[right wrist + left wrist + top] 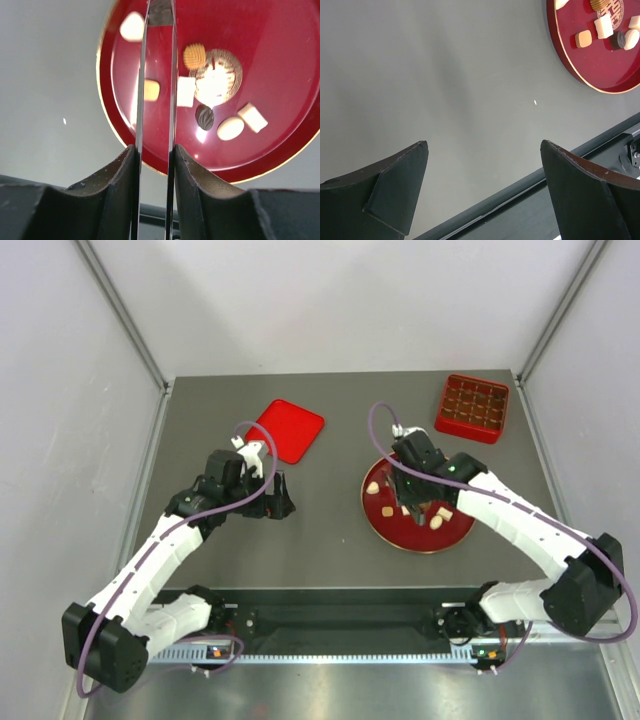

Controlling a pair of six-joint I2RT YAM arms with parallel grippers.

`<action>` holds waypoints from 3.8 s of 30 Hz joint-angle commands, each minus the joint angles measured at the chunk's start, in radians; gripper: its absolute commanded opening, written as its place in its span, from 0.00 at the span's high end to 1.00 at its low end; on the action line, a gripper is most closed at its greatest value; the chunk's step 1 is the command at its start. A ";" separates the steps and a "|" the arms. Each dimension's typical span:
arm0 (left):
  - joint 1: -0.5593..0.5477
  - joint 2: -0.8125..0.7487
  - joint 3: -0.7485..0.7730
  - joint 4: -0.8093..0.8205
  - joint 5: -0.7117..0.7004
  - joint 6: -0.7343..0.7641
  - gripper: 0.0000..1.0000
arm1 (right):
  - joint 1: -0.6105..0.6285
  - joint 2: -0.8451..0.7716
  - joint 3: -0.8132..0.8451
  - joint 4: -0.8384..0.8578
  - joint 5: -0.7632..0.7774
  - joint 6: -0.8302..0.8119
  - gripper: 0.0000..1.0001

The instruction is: Pack the chocolate

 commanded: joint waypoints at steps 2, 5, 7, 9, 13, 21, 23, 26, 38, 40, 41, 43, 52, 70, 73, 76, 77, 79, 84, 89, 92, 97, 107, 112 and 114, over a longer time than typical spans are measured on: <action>-0.003 -0.006 -0.007 0.023 0.008 0.003 0.01 | -0.017 0.017 0.127 -0.027 0.045 -0.025 0.67; -0.003 -0.011 -0.007 0.025 0.014 0.003 0.01 | -0.066 0.040 0.188 -0.035 0.047 -0.048 0.67; -0.003 -0.011 -0.007 0.025 0.012 0.003 0.01 | -0.124 0.062 0.220 -0.036 0.047 -0.070 0.68; -0.003 -0.009 -0.007 0.025 0.012 0.003 0.01 | -0.193 0.089 0.278 -0.033 0.048 -0.090 0.68; -0.003 -0.011 -0.007 0.025 0.017 0.005 0.01 | -0.302 0.164 0.377 0.016 0.051 -0.123 0.68; -0.003 -0.011 -0.008 0.032 0.038 0.006 0.01 | -0.479 0.388 0.572 0.103 0.113 -0.156 0.68; -0.003 -0.008 -0.007 0.031 0.040 0.006 0.01 | -0.509 0.427 0.605 0.149 0.097 -0.168 0.68; -0.005 -0.011 -0.007 0.029 0.032 0.006 0.01 | -0.538 0.477 0.642 0.191 0.082 -0.171 0.68; -0.003 0.003 -0.003 0.025 0.029 0.010 0.01 | -0.612 0.642 0.754 0.298 0.050 -0.200 0.68; -0.003 0.003 -0.002 0.023 0.023 0.010 0.01 | -0.618 0.652 0.759 0.315 0.036 -0.202 0.67; -0.003 0.003 -0.002 0.025 0.020 0.010 0.01 | -0.620 0.662 0.759 0.336 0.033 -0.203 0.67; -0.003 0.005 -0.003 0.026 0.018 0.010 0.01 | -0.623 0.671 0.762 0.355 0.012 -0.203 0.67; -0.003 0.014 0.000 0.020 0.006 0.010 0.01 | -0.623 0.732 0.774 0.379 -0.007 -0.196 0.67; -0.003 0.015 0.001 0.019 0.001 0.010 0.01 | -0.632 0.761 0.783 0.384 0.011 -0.199 0.61; -0.003 0.017 0.001 0.019 0.001 0.010 0.01 | -0.634 0.757 0.788 0.384 0.021 -0.205 0.59; -0.003 0.012 0.001 0.020 0.000 0.008 0.01 | -0.634 0.748 0.797 0.375 0.025 -0.215 0.59; -0.003 0.012 0.000 0.019 0.000 0.008 0.01 | -0.634 0.743 0.803 0.375 0.027 -0.219 0.59; -0.003 0.011 0.001 0.019 0.000 0.008 0.01 | -0.632 0.729 0.811 0.361 0.025 -0.222 0.59; -0.003 0.002 0.000 0.020 0.001 0.008 0.01 | -0.628 0.676 0.823 0.298 0.002 -0.216 0.59; -0.003 -0.011 0.000 0.020 0.000 0.007 0.01 | -0.589 0.594 0.773 0.235 0.005 -0.214 0.59; -0.003 -0.017 -0.002 0.023 0.000 0.006 0.01 | -0.543 0.524 0.719 0.194 0.013 -0.206 0.59; -0.003 -0.021 -0.002 0.022 0.005 0.006 0.01 | -0.447 0.355 0.561 0.146 0.028 -0.182 0.59; -0.003 -0.032 -0.005 0.025 0.008 0.005 0.01 | -0.223 0.051 0.140 0.097 -0.044 -0.114 0.59; -0.003 -0.031 -0.005 0.025 0.008 0.005 0.01 | -0.143 -0.022 0.021 0.080 -0.065 -0.053 0.58; -0.003 -0.031 -0.005 0.025 0.005 0.005 0.01 | -0.117 -0.051 -0.019 0.071 -0.052 -0.033 0.58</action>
